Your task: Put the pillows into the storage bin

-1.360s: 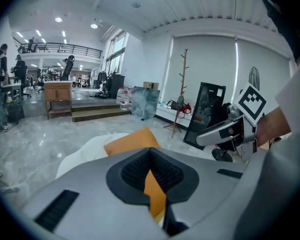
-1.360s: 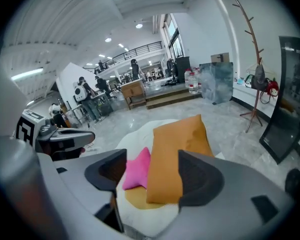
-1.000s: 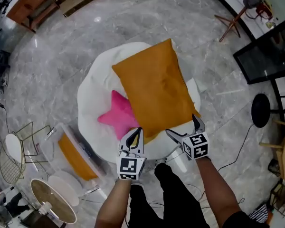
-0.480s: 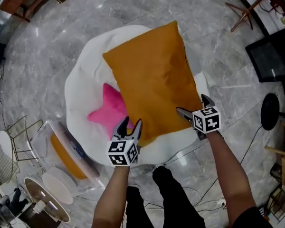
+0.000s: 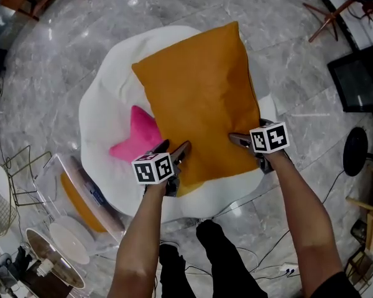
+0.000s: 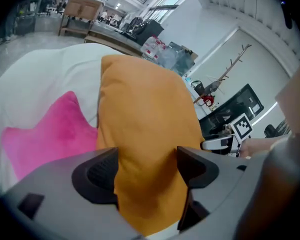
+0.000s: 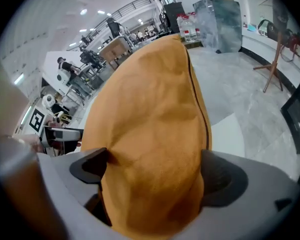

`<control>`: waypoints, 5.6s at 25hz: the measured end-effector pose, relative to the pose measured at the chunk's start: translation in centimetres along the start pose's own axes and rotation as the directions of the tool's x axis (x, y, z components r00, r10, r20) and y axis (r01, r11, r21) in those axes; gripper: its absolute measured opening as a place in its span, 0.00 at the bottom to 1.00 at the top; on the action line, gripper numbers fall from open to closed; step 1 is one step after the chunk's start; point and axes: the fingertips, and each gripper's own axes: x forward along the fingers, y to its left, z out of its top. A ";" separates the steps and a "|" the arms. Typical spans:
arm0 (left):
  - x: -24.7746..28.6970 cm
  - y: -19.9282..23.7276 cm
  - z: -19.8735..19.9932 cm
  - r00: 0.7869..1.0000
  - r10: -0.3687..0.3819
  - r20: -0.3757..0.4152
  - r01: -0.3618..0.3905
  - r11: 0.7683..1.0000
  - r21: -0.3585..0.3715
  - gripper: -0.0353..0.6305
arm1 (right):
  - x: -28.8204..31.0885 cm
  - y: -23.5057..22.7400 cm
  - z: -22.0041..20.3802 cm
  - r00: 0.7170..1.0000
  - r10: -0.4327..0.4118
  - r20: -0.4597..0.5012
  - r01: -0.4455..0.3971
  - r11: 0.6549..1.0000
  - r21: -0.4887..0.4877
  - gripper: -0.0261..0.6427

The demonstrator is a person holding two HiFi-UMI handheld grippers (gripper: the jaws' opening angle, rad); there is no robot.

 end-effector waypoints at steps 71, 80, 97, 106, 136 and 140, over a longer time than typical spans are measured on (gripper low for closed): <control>-77.4 35.3 -16.1 0.683 0.585 0.437 -0.551 0.806 -0.217 0.09 | 1.3 86.2 -13.1 0.931 0.365 0.010 -0.304 0.790 -0.532 0.08; -81.5 46.1 -21.1 0.640 0.671 0.373 -0.647 0.733 -0.208 0.11 | 10.1 93.6 -18.4 0.927 0.367 -0.079 -0.356 0.792 -0.496 0.08; -77.7 44.8 -24.1 0.606 0.699 0.379 -0.652 0.710 -0.265 0.31 | 10.1 94.7 -20.0 0.915 0.399 -0.062 -0.366 0.755 -0.545 0.54; -80.1 38.7 -19.3 0.511 0.693 0.508 -0.636 0.703 -0.319 0.11 | 2.8 92.5 -13.7 0.910 0.375 0.178 -0.235 0.818 -0.525 0.10; -43.9 13.2 -6.8 0.842 0.345 0.414 -0.399 0.915 0.049 0.08 | -9.6 51.1 -5.2 0.906 0.087 0.415 0.069 0.936 -0.345 0.06; -39.3 11.5 -7.1 0.863 0.334 0.378 -0.386 0.920 0.069 0.08 | -8.9 46.2 -5.1 0.919 0.067 0.388 0.081 0.932 -0.352 0.06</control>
